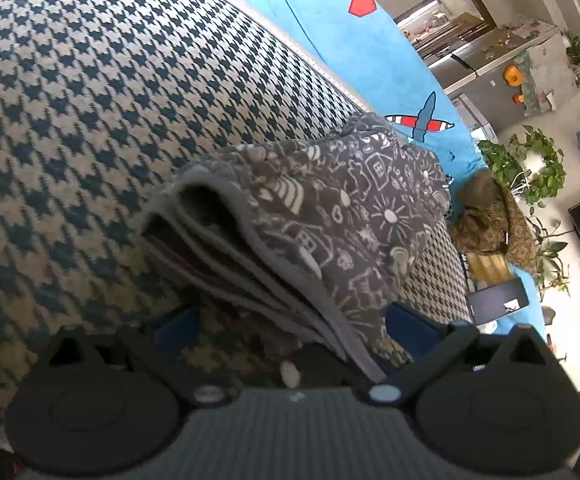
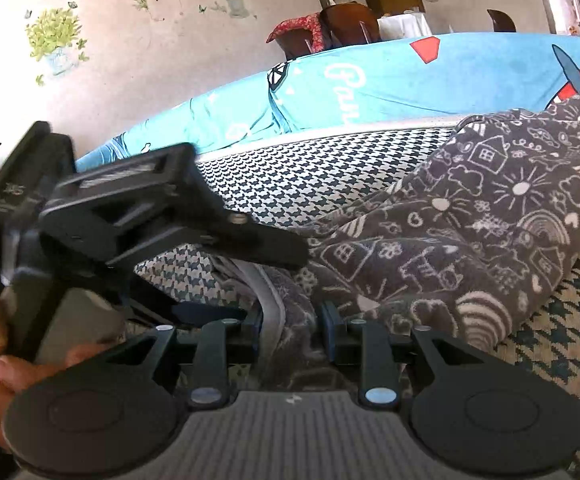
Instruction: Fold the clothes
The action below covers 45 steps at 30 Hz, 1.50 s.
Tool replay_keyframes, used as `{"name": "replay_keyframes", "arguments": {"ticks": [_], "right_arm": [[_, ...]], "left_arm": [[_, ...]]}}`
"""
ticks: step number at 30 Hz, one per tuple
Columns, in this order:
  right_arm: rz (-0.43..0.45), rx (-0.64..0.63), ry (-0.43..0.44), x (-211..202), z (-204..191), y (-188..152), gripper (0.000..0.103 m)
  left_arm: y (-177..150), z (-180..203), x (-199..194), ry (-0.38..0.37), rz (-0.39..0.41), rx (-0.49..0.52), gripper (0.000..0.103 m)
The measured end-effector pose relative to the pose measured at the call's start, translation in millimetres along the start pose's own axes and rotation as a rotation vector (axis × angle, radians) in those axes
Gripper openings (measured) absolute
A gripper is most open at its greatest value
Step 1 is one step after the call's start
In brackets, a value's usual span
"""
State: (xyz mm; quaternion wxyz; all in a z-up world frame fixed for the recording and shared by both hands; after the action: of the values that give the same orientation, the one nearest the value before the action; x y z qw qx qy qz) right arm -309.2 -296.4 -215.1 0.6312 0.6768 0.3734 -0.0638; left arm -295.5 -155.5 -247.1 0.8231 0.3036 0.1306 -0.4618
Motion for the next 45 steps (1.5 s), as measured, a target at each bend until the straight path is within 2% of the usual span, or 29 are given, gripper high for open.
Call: {"name": "replay_keyframes", "arguments": {"ticks": [9,11,13,15,16,18,20,24,29,35,45], "right_arm": [[-0.006,0.084,0.035,1.0,10.2,2.6,0.027],[0.000,0.061,0.030,0.0,8.6,2.9,0.027],[0.012,0.002,0.019,-3.4,3.7,2.2,0.027],[0.018,-0.067,0.010,-9.1,-2.3,-0.6,0.028],[0.017,-0.094,0.009,-12.2,-4.9,-2.4,0.031],[0.026,-0.145,-0.001,-19.9,-8.3,-5.6,0.045],[0.049,-0.197,-0.018,-29.0,-10.2,-7.1,0.054],[0.069,-0.278,-0.034,-40.4,-14.3,-10.1,0.066],[0.068,-0.410,-0.046,-41.8,-29.8,-26.1,0.073],[0.068,-0.578,-0.101,-25.7,-45.6,-44.5,0.075],[0.113,-0.725,-0.202,-3.3,-50.0,-55.8,0.078]], "left_arm": [[13.6,8.0,26.3,0.015,0.018,0.054,0.103],[15.6,8.0,27.3,0.031,0.018,0.070,0.100],[17.9,8.5,29.2,0.056,0.025,0.089,0.090],[18.9,7.7,28.1,0.078,0.029,0.105,0.070],[19.2,7.2,28.2,0.096,0.028,0.115,0.067],[19.0,7.0,27.5,0.123,0.026,0.139,0.058],[19.2,7.7,26.4,0.140,0.025,0.161,0.055],[22.8,8.0,22.9,0.133,0.015,0.151,0.054],[30.0,9.8,20.5,0.118,0.002,0.126,0.054],[35.5,8.5,25.4,0.119,-0.021,0.098,0.054],[45.0,5.7,31.0,0.112,-0.040,0.036,0.054]]}}
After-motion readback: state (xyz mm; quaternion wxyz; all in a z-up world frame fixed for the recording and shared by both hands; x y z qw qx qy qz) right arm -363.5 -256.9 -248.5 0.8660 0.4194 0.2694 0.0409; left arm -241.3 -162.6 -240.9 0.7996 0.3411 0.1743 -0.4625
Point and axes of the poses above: each gripper's, at about its wrist camera, not at the fingertips, and x roughly the way its jaws point, z to its right, y to its top, the point moved 6 cm from there along x, roughly the way its jaws point, and after that the axes turned 9 degrees about -y, right-handed, at the moved point
